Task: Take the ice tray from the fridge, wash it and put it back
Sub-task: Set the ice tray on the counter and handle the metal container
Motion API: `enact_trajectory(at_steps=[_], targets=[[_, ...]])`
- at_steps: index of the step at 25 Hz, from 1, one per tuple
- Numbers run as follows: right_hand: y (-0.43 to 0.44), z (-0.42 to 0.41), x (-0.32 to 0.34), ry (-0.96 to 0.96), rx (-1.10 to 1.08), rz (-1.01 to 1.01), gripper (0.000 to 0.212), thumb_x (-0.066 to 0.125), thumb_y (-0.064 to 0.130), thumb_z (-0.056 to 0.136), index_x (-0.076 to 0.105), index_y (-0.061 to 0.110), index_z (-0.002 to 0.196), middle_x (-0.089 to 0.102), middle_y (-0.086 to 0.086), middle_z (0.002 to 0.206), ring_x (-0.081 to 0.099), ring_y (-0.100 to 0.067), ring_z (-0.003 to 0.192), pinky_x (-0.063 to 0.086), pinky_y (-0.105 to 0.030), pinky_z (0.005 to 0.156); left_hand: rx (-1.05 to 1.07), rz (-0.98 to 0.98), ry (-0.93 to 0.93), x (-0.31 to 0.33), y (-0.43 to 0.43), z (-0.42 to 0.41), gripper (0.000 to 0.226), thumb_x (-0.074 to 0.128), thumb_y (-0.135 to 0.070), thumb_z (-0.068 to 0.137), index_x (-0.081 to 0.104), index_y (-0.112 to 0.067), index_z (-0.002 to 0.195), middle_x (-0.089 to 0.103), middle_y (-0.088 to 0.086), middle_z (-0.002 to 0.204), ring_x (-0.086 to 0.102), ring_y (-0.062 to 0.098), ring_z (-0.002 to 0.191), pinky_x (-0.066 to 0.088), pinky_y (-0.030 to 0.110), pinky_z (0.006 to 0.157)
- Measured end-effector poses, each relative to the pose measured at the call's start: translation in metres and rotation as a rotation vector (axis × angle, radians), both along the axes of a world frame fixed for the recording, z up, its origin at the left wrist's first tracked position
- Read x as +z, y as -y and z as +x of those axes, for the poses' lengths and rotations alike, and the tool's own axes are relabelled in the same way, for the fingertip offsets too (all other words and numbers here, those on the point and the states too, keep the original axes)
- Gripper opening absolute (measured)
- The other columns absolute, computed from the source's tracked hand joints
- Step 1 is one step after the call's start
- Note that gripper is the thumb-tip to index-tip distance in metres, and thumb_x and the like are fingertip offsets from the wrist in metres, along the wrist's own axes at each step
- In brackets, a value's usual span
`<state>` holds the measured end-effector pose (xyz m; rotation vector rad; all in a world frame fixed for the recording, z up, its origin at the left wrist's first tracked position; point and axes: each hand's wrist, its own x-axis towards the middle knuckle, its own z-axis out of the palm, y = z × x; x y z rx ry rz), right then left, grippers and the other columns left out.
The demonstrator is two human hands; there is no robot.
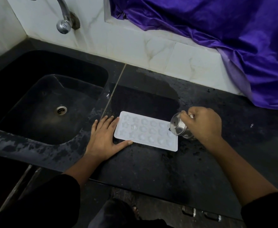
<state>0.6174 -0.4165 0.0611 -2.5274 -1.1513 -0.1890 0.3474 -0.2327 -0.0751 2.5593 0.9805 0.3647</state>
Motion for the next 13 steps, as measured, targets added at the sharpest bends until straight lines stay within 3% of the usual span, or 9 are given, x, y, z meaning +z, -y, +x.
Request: enact_trajectory(at_steps=[4, 6, 9, 11, 13], targets=[[0.024, 0.021, -0.001, -0.351, -0.112, 0.281, 0.050, 0.069, 0.028, 0.092, 0.045, 0.004, 0.056, 0.046, -0.014, 0.053, 0.043, -0.020, 0.052, 0.042, -0.038, 0.056, -0.002, 0.006, 0.008, 0.000, 0.000, 0.000, 0.113, 0.039, -0.100, 0.077, 0.038, -0.025, 0.162, 0.041, 0.002, 0.166, 0.025, 0.022, 0.159, 0.007, 0.052, 0.132], [0.036, 0.027, -0.001, -0.564, -0.164, 0.481, 0.048, 0.071, 0.024, 0.093, 0.047, 0.003, 0.058, 0.042, -0.011, 0.056, 0.040, -0.016, 0.053, 0.038, -0.034, 0.057, -0.003, 0.006, 0.008, 0.000, 0.000, 0.000, 0.114, 0.037, -0.100, 0.077, 0.038, -0.025, 0.162, 0.041, 0.002, 0.166, 0.026, 0.022, 0.159, 0.008, 0.053, 0.132], [0.049, 0.029, 0.003, -0.796, -0.252, 0.758, 0.030, 0.069, 0.016, 0.097, 0.063, 0.006, 0.069, 0.054, -0.001, 0.056, 0.045, -0.009, 0.054, 0.041, -0.023, 0.054, -0.006, 0.011, -0.001, 0.000, -0.001, 0.000, 0.113, 0.037, -0.100, 0.077, 0.037, -0.024, 0.162, 0.041, 0.002, 0.166, 0.026, 0.023, 0.159, 0.008, 0.053, 0.132], [0.054, 0.032, 0.005, -0.812, -0.254, 0.806, 0.033, 0.069, 0.014, 0.097, 0.061, 0.006, 0.066, 0.058, 0.002, 0.055, 0.048, -0.009, 0.055, 0.042, -0.020, 0.055, -0.005, 0.010, -0.003, -0.001, 0.000, 0.000, 0.113, 0.039, -0.099, 0.077, 0.037, -0.025, 0.161, 0.040, 0.002, 0.166, 0.026, 0.022, 0.159, 0.008, 0.053, 0.132], [0.055, 0.035, 0.006, -0.702, -0.196, 0.709, 0.045, 0.069, 0.016, 0.097, 0.049, -0.005, 0.062, 0.048, -0.011, 0.057, 0.042, -0.019, 0.056, 0.039, -0.028, 0.055, -0.003, 0.009, -0.010, -0.001, 0.000, 0.001, 0.112, 0.041, -0.098, 0.077, 0.037, -0.025, 0.161, 0.040, 0.001, 0.167, 0.026, 0.022, 0.159, 0.007, 0.053, 0.132]])
